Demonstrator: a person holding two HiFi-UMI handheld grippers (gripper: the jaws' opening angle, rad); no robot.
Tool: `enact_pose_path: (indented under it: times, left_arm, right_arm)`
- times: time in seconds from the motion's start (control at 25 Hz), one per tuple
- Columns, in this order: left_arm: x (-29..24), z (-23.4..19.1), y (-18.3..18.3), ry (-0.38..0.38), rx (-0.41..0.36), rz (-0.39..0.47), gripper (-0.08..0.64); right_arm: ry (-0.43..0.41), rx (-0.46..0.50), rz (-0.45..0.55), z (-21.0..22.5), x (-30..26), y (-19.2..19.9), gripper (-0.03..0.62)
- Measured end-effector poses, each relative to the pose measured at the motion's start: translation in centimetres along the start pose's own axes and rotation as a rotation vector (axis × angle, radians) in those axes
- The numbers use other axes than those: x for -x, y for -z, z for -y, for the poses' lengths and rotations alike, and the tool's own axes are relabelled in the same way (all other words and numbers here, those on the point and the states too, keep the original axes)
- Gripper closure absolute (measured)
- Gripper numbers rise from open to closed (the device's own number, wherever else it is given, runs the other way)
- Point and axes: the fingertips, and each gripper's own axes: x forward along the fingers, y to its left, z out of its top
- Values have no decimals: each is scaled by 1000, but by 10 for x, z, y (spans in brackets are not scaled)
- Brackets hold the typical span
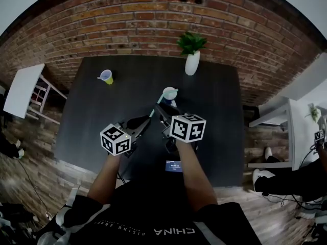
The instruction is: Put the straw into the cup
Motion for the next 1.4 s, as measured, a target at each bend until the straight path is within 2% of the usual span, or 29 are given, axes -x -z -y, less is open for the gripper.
enact_pose_path:
  times: [0.16, 0.32, 0.48, 0.8, 0.88, 1.16, 1.28, 1.32, 1.4]
  left_arm:
    - [4, 6, -6, 26, -21, 21, 531]
    - [7, 6, -8, 12, -48, 34, 531]
    - [7, 7, -8, 2, -47, 50, 531]
    - [3, 8, -7, -4, -39, 53, 531]
    - [1, 7, -5, -13, -42, 51, 529]
    - [-4, -1, -2, -60, -42, 39, 525]
    - [-5, -4, 0, -67, -25, 37, 480]
    - [-5, -5, 1, -67, -15, 35, 444]
    - [-4, -9, 4, -73, -1, 27, 431]
  right_arm:
    - [-10, 13, 14, -8, 0, -5, 529]
    - [-33, 3, 3, -13, -1, -4, 529]
    - [-63, -9, -26, -16, -1, 3, 529]
    - [-63, -5, -14, -13, -1, -1, 540]
    - [-73, 0, -11, -15, -1, -1, 560]
    - [-76, 15, -16, -12, -2, -3, 563]
    - [-61, 22, -4, -6, -2, -7, 563]
    - [-52, 26, 1, -3, -2, -8, 563]
    - [-31, 33, 16, 5, -1, -12, 563]
